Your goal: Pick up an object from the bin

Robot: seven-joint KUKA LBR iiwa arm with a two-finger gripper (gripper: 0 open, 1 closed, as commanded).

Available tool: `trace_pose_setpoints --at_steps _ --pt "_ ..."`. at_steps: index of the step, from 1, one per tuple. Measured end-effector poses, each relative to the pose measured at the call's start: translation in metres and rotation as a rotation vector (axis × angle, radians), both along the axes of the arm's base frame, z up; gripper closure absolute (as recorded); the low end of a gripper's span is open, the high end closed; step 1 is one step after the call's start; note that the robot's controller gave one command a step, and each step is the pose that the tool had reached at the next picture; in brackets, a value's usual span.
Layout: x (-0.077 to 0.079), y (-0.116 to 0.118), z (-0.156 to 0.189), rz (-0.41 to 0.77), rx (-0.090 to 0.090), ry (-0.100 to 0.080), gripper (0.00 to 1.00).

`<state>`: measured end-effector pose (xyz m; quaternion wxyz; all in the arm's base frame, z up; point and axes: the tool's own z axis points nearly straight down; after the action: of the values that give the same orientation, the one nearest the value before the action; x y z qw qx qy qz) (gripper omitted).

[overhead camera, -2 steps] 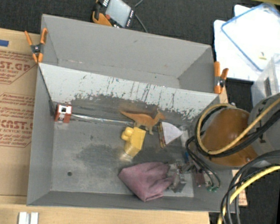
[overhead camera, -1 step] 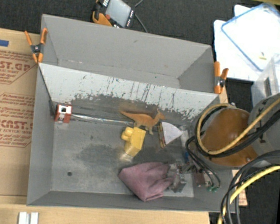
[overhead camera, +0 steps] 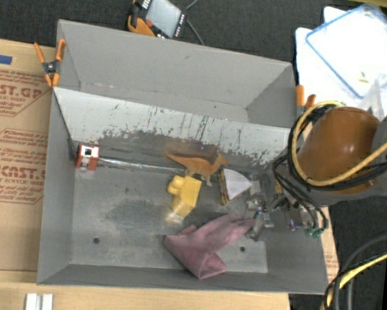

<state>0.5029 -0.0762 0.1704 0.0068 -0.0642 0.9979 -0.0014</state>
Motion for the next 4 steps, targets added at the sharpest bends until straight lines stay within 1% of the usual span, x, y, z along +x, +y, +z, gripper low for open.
trace_pose_setpoints --at_steps 1,2,3,4 --pt "-0.017 -0.025 0.024 0.021 0.000 0.009 1.00" --pt "-0.001 -0.018 -0.052 0.073 -0.001 -0.006 1.00" --pt "-0.005 -0.028 -0.030 0.041 0.000 0.004 1.00" --pt "0.015 -0.014 0.003 0.101 0.001 -0.006 1.00"
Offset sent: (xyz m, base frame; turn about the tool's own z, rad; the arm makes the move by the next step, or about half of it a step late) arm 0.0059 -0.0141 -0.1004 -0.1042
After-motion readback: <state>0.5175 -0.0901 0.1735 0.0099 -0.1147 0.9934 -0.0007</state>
